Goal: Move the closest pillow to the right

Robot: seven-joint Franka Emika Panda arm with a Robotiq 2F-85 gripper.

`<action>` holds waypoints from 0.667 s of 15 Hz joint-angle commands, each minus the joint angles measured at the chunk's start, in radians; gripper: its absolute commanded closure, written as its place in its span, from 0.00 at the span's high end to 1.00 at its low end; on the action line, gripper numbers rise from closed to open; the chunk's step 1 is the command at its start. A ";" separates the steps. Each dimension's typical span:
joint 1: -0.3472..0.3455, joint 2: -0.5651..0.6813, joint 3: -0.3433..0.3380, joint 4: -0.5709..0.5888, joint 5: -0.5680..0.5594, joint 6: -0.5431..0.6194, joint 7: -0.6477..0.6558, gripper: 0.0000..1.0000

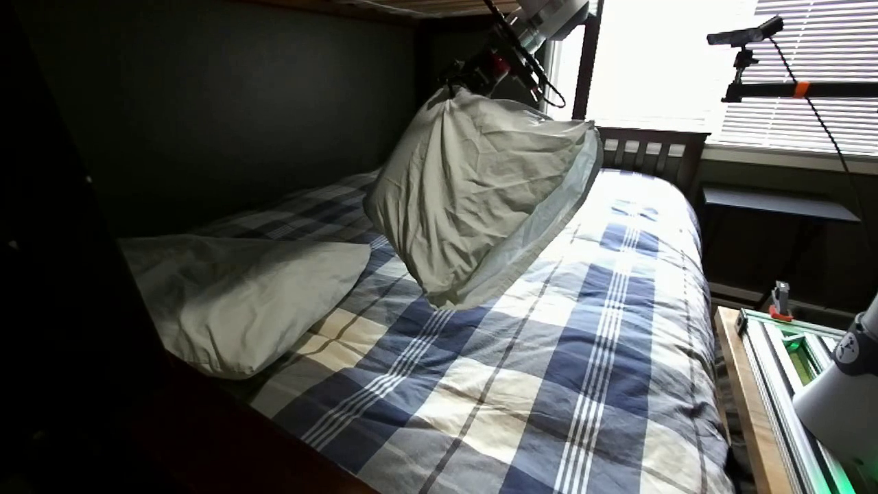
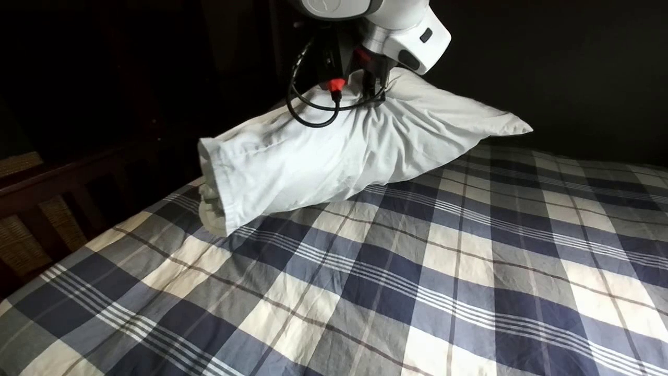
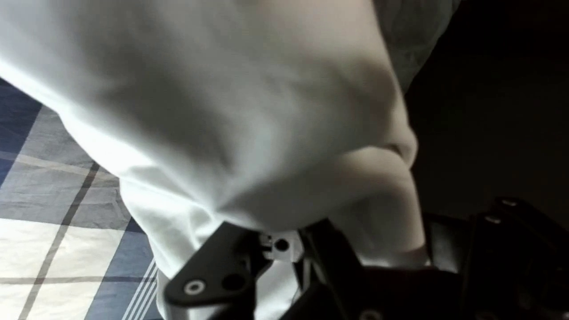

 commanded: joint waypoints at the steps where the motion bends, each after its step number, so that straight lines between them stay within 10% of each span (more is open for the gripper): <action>1: -0.029 0.136 0.012 0.245 0.057 0.037 0.166 0.00; 10: -0.138 0.469 0.049 0.642 0.073 0.274 0.418 0.00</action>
